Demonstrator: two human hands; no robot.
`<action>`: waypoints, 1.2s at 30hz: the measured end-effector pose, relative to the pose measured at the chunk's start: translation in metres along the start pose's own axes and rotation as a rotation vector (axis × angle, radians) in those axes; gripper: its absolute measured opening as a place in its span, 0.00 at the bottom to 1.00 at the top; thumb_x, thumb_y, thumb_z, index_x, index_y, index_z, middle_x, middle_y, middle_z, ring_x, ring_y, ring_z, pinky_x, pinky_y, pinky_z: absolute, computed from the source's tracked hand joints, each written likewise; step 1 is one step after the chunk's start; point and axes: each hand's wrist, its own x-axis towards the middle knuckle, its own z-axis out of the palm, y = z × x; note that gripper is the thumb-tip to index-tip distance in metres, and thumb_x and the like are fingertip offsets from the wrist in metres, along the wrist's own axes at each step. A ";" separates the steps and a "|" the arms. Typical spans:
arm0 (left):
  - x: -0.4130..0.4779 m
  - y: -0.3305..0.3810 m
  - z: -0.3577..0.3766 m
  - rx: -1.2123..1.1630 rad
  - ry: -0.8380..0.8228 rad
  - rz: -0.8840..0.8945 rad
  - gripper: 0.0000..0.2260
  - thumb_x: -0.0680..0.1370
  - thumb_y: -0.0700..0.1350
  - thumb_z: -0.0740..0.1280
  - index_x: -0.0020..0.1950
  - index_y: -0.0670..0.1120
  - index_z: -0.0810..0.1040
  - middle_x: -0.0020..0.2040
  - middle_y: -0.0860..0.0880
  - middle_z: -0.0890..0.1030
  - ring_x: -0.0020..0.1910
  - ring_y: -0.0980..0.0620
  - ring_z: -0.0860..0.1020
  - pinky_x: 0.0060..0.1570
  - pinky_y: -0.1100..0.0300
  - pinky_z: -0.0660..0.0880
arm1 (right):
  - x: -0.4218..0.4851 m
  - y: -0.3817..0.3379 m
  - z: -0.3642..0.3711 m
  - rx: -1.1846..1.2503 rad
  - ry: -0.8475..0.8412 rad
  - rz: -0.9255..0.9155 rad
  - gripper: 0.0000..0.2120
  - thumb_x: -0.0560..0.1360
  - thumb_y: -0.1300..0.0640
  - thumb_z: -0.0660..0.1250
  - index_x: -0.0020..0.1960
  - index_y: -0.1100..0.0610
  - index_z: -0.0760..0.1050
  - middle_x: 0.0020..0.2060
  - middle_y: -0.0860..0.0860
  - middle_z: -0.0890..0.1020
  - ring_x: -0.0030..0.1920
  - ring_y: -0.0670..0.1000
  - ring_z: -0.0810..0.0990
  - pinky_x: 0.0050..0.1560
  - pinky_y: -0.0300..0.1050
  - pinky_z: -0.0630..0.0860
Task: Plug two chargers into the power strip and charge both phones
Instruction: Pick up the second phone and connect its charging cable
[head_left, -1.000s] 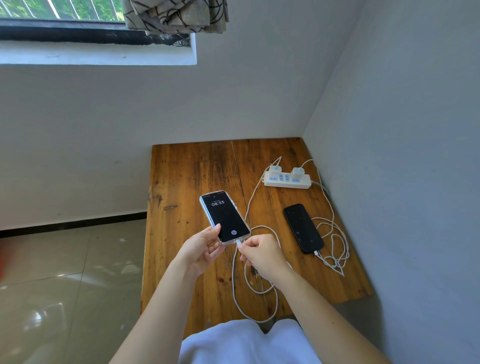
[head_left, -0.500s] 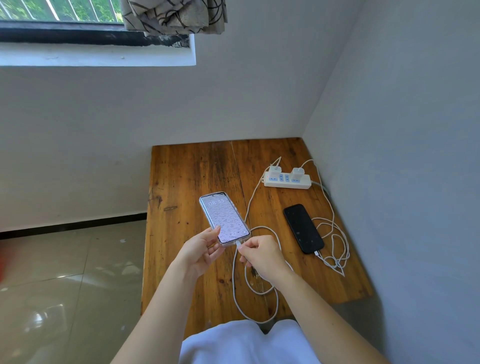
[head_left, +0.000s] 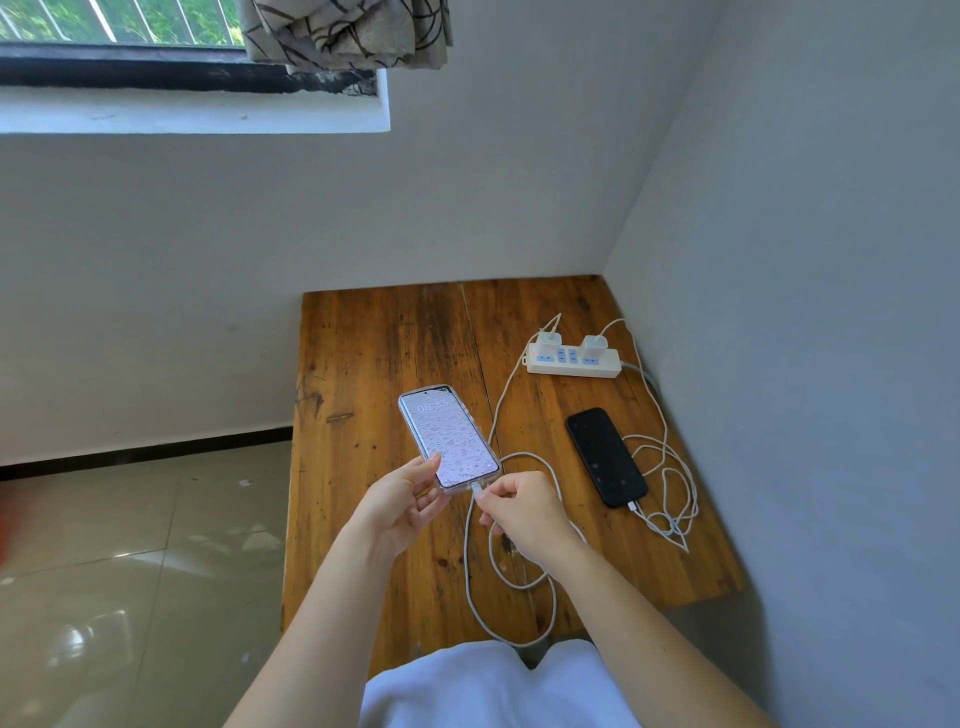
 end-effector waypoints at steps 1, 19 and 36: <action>0.000 0.000 0.000 0.002 0.000 0.000 0.16 0.77 0.41 0.67 0.65 0.41 0.75 0.56 0.39 0.83 0.44 0.49 0.83 0.38 0.61 0.81 | 0.000 0.000 0.000 -0.003 -0.001 0.003 0.08 0.76 0.56 0.66 0.41 0.55 0.81 0.32 0.48 0.81 0.33 0.45 0.79 0.37 0.37 0.74; 0.001 -0.003 -0.001 0.018 0.005 0.006 0.16 0.77 0.41 0.67 0.64 0.41 0.75 0.53 0.39 0.84 0.39 0.51 0.84 0.32 0.64 0.81 | -0.001 0.002 -0.002 -0.006 -0.010 -0.013 0.08 0.77 0.56 0.66 0.43 0.58 0.81 0.32 0.48 0.81 0.33 0.45 0.79 0.37 0.37 0.75; 0.001 -0.004 0.000 0.040 0.020 0.012 0.16 0.77 0.42 0.67 0.65 0.43 0.74 0.56 0.39 0.82 0.43 0.49 0.83 0.33 0.63 0.81 | 0.001 0.007 0.002 -0.013 0.004 0.005 0.07 0.76 0.56 0.67 0.45 0.58 0.82 0.33 0.48 0.81 0.34 0.46 0.80 0.38 0.38 0.77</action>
